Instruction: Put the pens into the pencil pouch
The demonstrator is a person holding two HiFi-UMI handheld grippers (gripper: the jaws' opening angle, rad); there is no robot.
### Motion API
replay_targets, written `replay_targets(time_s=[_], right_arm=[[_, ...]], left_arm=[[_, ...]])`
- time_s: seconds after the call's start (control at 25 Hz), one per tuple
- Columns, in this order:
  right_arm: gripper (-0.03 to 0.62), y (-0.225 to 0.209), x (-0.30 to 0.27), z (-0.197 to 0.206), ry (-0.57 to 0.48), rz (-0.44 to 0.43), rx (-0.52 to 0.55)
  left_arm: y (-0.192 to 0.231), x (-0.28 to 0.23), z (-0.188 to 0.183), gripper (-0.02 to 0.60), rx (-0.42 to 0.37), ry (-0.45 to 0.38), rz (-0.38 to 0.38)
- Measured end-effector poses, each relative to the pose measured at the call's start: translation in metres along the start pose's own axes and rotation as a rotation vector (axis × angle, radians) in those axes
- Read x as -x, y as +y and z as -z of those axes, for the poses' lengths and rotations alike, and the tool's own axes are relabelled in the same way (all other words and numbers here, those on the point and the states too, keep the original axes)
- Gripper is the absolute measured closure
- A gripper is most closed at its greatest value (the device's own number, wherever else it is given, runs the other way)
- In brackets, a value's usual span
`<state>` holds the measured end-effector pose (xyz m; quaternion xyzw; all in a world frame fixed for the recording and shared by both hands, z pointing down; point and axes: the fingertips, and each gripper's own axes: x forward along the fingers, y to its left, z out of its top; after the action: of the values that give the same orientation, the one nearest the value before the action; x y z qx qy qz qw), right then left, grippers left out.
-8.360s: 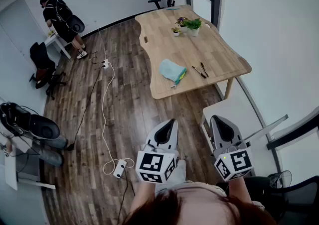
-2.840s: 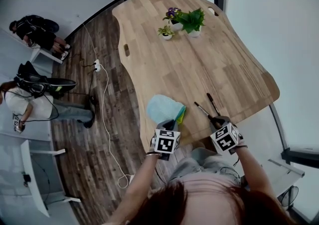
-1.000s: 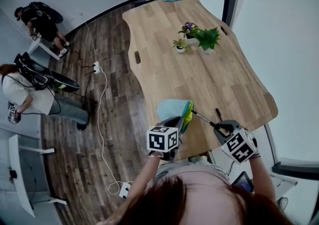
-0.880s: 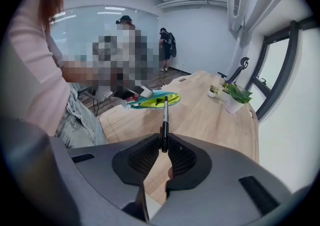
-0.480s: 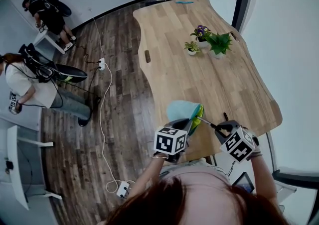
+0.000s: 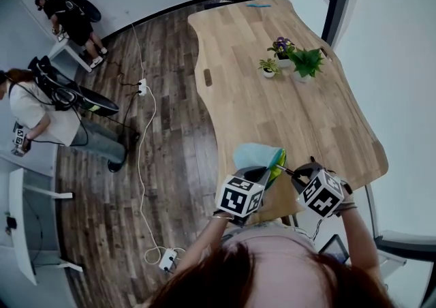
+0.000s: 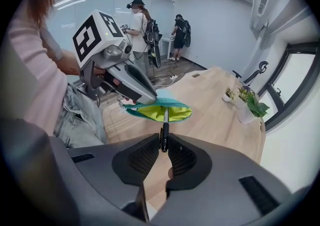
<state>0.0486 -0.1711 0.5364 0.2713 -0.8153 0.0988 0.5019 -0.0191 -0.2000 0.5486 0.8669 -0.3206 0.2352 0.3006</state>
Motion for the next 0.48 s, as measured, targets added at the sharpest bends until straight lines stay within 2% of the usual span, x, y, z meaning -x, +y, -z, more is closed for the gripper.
replay_targets(time_s=[0.24,0.48], right_arm=[[0.545,0.003,-0.006,-0.016,-0.004,-0.006,0.012],[0.545,0.001,-0.018,-0.022,-0.026,-0.022,-0.025]], left_arm=[[-0.008,0.004,-0.001,0.566,-0.027,0.005,0.036],[-0.013,-0.001,-0.002,0.566,-0.041,0.012,0.066]])
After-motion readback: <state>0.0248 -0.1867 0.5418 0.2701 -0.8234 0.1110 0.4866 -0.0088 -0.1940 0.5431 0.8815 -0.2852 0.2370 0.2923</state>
